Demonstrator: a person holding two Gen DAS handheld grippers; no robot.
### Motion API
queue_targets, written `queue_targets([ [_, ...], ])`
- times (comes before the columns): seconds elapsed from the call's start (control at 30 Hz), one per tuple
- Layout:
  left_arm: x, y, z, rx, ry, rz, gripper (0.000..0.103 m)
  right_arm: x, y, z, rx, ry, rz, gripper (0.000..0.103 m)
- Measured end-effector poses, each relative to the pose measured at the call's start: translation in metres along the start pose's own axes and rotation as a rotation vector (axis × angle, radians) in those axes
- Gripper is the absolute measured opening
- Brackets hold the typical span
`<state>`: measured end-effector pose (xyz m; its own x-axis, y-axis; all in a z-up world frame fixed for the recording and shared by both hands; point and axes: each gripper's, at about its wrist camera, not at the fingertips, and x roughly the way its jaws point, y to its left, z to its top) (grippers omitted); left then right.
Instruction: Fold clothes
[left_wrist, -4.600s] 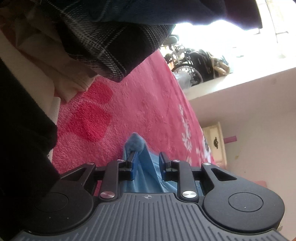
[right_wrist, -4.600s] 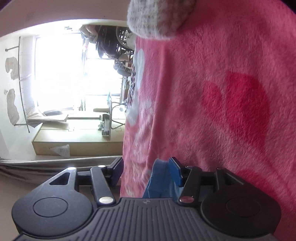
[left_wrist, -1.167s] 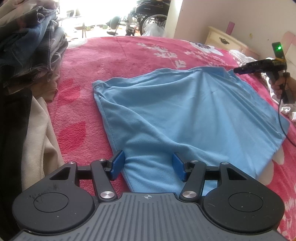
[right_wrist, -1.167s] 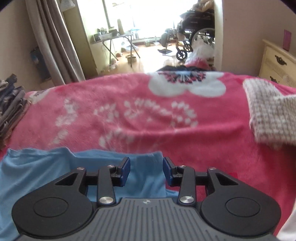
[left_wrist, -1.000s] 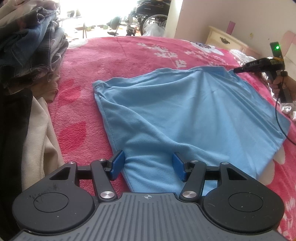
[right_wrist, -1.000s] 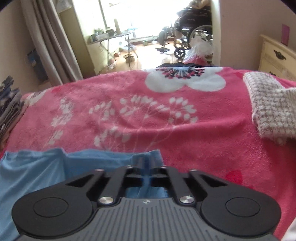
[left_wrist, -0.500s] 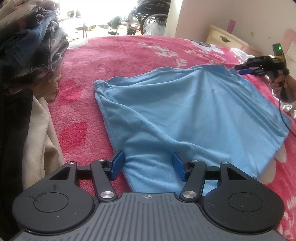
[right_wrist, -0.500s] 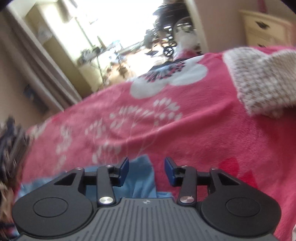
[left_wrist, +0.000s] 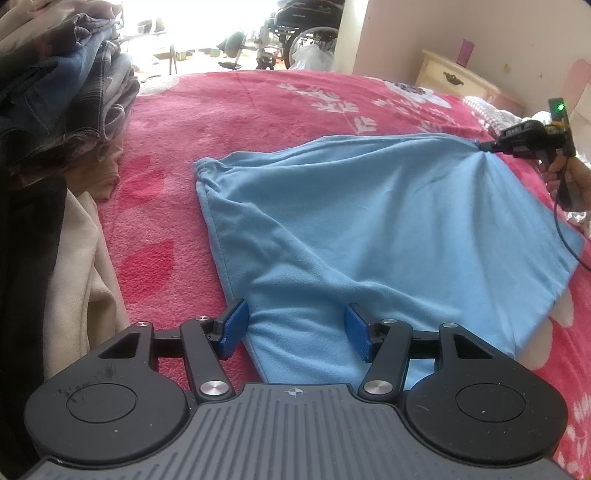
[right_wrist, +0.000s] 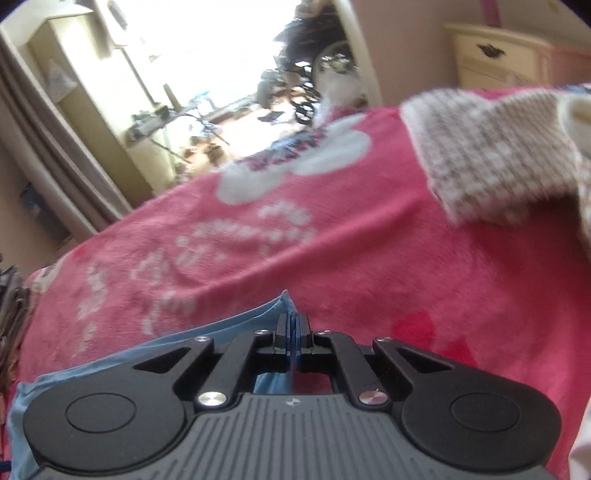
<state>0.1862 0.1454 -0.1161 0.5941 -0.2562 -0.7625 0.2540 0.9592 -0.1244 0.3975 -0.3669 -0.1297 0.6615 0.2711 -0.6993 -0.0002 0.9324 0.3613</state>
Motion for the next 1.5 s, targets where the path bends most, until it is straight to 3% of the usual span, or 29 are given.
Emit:
queue_targets([
  [0.1,0.000,0.001,0.000,0.000,0.000,-0.004,0.060,-0.004,-0.009,0.001,0.089,0.010,0.004,0.014],
  [0.17,0.000,0.002,0.000,-0.006,-0.001,-0.008,0.060,-0.023,-0.015,0.002,0.124,-0.009,0.016,0.038],
  [0.27,-0.002,0.004,0.000,-0.024,-0.005,-0.015,0.060,-0.058,-0.022,-0.001,0.153,0.011,0.069,0.037],
  [0.47,-0.007,0.012,-0.001,-0.091,0.018,-0.031,0.060,-0.119,-0.013,-0.058,0.040,0.194,0.065,0.038],
  [0.5,-0.009,0.014,-0.002,-0.107,0.020,-0.034,0.060,-0.127,-0.011,-0.070,0.017,0.217,0.055,0.038],
  [0.53,-0.011,0.016,-0.003,-0.123,0.022,-0.037,0.060,-0.132,-0.012,-0.080,0.007,0.222,0.055,0.022],
  [0.57,-0.013,0.018,-0.004,-0.139,0.023,-0.041,0.060,-0.137,-0.013,-0.090,0.001,0.220,0.058,0.000],
  [0.7,-0.021,0.025,-0.008,-0.203,0.030,-0.054,0.060,-0.137,-0.040,-0.108,0.075,0.193,-0.068,0.000],
  [0.8,-0.027,0.031,-0.011,-0.250,0.035,-0.064,0.060,-0.149,-0.070,-0.109,0.266,0.129,-0.056,0.000],
  [0.9,-0.042,0.036,-0.020,-0.299,0.036,-0.091,0.060,-0.171,-0.081,-0.115,0.419,0.123,0.068,0.019],
  [0.93,-0.047,0.037,-0.026,-0.314,0.037,-0.103,0.060,-0.178,-0.081,-0.120,0.451,0.127,0.096,0.038],
  [1.07,-0.058,0.034,-0.045,-0.328,0.062,-0.136,0.060,-0.187,-0.074,-0.142,0.513,0.165,0.175,0.058],
  [1.2,-0.056,0.025,-0.058,-0.299,0.091,-0.151,0.059,-0.178,-0.069,-0.153,0.533,0.205,0.186,0.058],
  [1.3,-0.054,0.025,-0.061,-0.339,0.079,-0.152,0.057,-0.168,-0.069,-0.158,0.582,0.217,0.209,0.058],
  [1.5,-0.050,0.025,-0.067,-0.423,0.054,-0.144,0.041,-0.159,-0.078,-0.168,0.695,0.192,0.263,0.060],
])
